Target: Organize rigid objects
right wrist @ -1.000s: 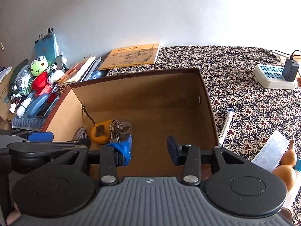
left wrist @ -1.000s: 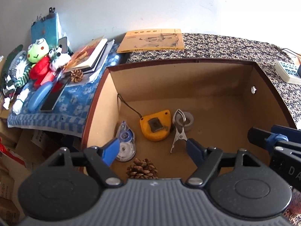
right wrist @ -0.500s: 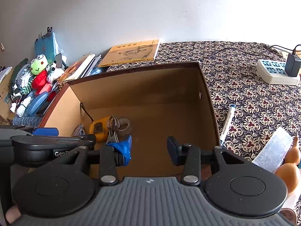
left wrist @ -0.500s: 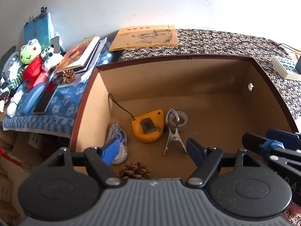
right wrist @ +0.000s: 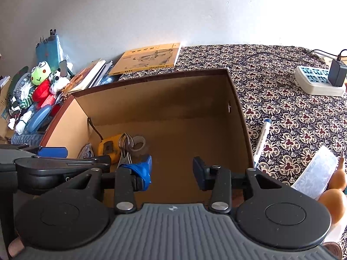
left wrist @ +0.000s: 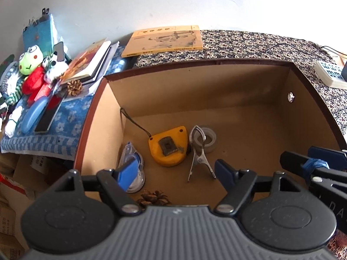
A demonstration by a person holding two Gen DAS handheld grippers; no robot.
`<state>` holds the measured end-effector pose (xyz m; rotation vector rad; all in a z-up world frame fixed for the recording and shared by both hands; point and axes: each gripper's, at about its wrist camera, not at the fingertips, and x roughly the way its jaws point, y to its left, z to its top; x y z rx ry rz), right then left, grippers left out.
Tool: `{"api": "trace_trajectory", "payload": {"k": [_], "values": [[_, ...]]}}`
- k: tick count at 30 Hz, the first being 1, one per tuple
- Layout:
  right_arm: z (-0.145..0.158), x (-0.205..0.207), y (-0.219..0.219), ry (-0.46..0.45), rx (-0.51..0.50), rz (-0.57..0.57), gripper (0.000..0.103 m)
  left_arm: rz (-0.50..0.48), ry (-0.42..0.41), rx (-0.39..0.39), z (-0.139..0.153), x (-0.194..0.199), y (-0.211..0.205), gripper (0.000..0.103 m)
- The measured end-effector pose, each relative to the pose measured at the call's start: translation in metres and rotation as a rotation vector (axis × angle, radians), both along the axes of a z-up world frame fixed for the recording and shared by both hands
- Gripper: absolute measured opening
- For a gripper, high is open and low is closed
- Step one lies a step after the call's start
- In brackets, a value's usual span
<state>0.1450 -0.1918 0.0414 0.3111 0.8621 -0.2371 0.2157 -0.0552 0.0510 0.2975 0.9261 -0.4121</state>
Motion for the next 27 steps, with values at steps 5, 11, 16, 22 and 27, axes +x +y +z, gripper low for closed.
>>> {"api": "trace_trajectory", "payload": {"k": [5,11,16,22,27], "values": [[-0.0011,0.0016,-0.0021,0.004,0.002,-0.004,0.025,-0.003,0.008,0.002,-0.0031,0.0022,-0.0019,0.078],[-0.0018,0.0032,-0.0036,-0.001,0.007,-0.004,0.025,-0.004,0.012,-0.002,-0.0046,0.0053,-0.0023,0.078],[-0.0017,0.0039,-0.0019,-0.004,0.008,0.003,0.025,-0.004,0.009,0.0,-0.0047,0.0063,-0.0019,0.078],[-0.0021,0.0044,-0.002,-0.003,0.009,0.001,0.025,-0.008,0.015,0.002,-0.0053,0.0075,-0.0025,0.078],[-0.0026,0.0047,-0.0026,-0.001,0.011,-0.001,0.025,-0.009,0.011,0.004,-0.0063,0.0084,-0.0028,0.078]]}}
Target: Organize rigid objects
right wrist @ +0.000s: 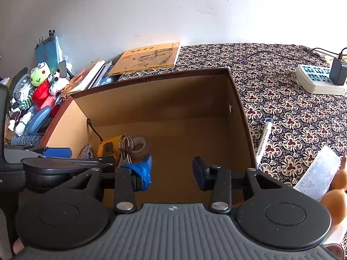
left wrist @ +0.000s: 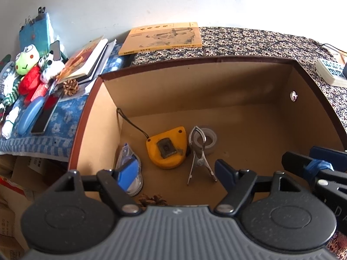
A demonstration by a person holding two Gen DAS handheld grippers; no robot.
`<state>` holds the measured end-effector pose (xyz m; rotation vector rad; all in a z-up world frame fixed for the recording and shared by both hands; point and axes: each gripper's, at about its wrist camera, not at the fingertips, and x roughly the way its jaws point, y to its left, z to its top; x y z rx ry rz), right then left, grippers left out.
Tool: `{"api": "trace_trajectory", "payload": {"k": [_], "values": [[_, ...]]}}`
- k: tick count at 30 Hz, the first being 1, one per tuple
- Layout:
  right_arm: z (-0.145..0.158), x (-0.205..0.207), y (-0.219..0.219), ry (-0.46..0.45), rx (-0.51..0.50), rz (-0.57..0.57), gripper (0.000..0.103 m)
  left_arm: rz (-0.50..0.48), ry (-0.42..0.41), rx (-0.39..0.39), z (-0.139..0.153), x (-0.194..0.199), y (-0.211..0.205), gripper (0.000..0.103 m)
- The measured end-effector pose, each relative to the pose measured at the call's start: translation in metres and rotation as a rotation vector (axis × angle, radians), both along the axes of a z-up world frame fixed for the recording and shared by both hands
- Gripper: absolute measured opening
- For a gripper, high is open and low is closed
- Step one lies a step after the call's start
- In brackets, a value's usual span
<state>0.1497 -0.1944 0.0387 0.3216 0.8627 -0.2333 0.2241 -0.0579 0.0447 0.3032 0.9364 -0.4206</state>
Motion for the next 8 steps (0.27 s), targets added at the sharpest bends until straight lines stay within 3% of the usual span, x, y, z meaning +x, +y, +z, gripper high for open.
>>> {"api": "trace_trajectory", "payload": {"k": [5,8], "values": [[-0.0005,0.0006,-0.0008,0.0,-0.003,0.0,0.025,0.019,-0.025,-0.02,0.0025,0.0023,0.0058,0.07],[-0.0009,0.0007,-0.0016,0.0,-0.004,-0.005,0.025,0.027,-0.038,-0.02,0.0045,0.004,0.0075,0.07]]}}
